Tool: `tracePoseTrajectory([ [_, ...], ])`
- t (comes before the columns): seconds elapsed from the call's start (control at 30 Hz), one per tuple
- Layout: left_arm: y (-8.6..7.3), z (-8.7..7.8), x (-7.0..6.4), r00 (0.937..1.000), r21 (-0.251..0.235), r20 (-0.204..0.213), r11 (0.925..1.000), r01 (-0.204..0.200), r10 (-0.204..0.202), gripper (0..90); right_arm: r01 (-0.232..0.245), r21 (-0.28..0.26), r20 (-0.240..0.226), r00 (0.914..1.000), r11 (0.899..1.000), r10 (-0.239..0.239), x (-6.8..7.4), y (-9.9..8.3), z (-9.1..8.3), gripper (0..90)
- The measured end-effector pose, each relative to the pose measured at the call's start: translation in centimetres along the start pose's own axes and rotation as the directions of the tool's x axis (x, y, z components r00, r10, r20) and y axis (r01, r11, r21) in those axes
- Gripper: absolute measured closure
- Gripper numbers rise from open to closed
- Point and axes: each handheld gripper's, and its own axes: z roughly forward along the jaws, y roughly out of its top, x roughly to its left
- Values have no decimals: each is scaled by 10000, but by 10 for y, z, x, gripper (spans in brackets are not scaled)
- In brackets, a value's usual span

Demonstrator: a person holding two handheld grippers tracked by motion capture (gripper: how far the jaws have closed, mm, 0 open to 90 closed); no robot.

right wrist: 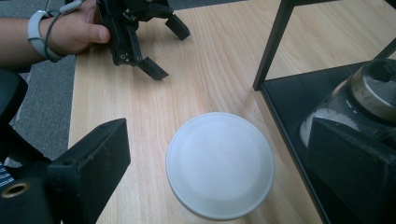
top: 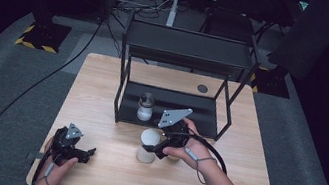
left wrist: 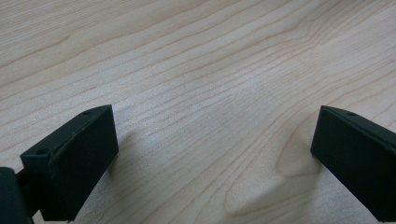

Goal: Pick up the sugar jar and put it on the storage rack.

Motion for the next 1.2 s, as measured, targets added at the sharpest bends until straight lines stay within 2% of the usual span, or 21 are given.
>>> tracePoseTrajectory([
  [0.47, 0, 0, 0, 10000, 3, 0, 10000, -2, 2, 6, -26, 454, -118, 9999, 9990, 32, -2, 0, 16, 114],
  [0.83, 0, 0, 0, 10000, 2, 0, 10000, 1, -1, 5, 97, 1067, -118, 9999, 9942, -85, -1, 5, 28, 177],
  [0.97, 0, 0, 0, 10000, 0, 0, 10000, 6, -6, 5, 151, 1260, -102, 9999, 9919, -139, 0, 7, 31, 242],
  [1.1, 0, 0, 0, 10000, -1, -1, 10000, 3, -3, 5, 218, 1398, 111, 9997, 9899, -236, 3, 9, 32, 310],
  [1.2, 0, 0, 0, 10000, 0, 0, 10000, 3, -3, 5, 253, 1428, 151, 9995, 9894, -277, 3, 9, 32, 328],
])
